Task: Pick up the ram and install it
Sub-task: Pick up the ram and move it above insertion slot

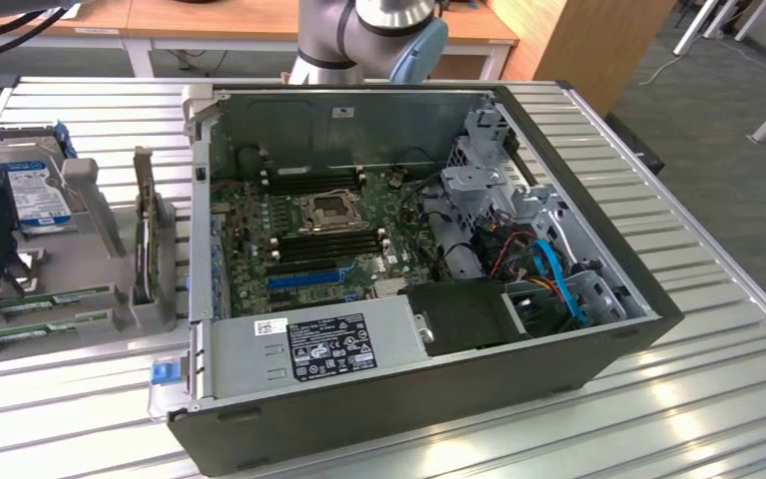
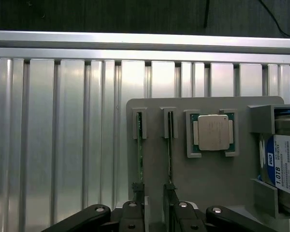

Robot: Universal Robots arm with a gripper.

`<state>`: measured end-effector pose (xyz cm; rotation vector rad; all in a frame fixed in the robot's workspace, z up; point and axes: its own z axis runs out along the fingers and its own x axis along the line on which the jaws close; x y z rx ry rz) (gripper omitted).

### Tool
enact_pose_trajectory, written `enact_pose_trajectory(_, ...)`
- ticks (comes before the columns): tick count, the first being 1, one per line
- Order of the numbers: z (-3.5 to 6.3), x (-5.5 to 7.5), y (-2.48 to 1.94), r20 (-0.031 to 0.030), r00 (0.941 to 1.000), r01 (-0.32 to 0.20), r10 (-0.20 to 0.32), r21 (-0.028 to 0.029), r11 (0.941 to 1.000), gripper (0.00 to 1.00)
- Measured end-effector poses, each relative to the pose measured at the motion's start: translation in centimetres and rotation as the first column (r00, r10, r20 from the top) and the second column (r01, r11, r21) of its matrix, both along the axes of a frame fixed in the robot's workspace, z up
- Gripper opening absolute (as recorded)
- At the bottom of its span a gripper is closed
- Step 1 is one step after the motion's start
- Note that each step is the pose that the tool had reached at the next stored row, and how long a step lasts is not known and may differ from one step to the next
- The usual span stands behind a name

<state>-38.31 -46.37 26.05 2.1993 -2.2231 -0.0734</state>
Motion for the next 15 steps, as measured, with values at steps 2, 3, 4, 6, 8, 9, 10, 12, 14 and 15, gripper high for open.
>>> enact_pose_trajectory(2,-0.01,0.0,-0.01,0.0001,1.0000,0.000,0.000,0.0000,1.0000,0.29)
enact_pose_trajectory(3,-0.08,0.0,-0.01,0.0002,1.0000,0.000,0.000,0.0001,1.0000,0.29)
enact_pose_trajectory(4,-0.18,0.0,-0.01,0.0002,1.0000,0.000,0.000,0.0001,1.0000,0.29)
enact_pose_trajectory(6,-0.42,0.0,-0.01,0.0000,1.0000,0.000,0.000,0.0000,1.0000,0.29)
enact_pose_trajectory(8,-0.73,0.0,-0.02,0.0000,1.0000,0.000,0.000,0.0000,1.0000,0.29)
enact_pose_trajectory(9,-0.92,0.0,-0.03,0.0001,1.0000,0.000,0.000,0.0000,1.0000,0.29)
enact_pose_trajectory(10,-1.09,0.0,-0.03,0.0000,1.0000,0.000,0.000,0.0000,1.0000,0.29)
enact_pose_trajectory(12,-1.45,0.0,-0.04,0.0000,1.0000,0.000,0.000,-0.0001,1.0000,0.29)
enact_pose_trajectory(14,-1.81,0.0,-0.05,0.0001,1.0000,0.000,0.000,0.0000,1.0000,0.29)
enact_pose_trajectory(15,-1.99,0.0,-0.05,0.0001,1.0000,0.000,0.000,0.0000,1.0000,0.29)
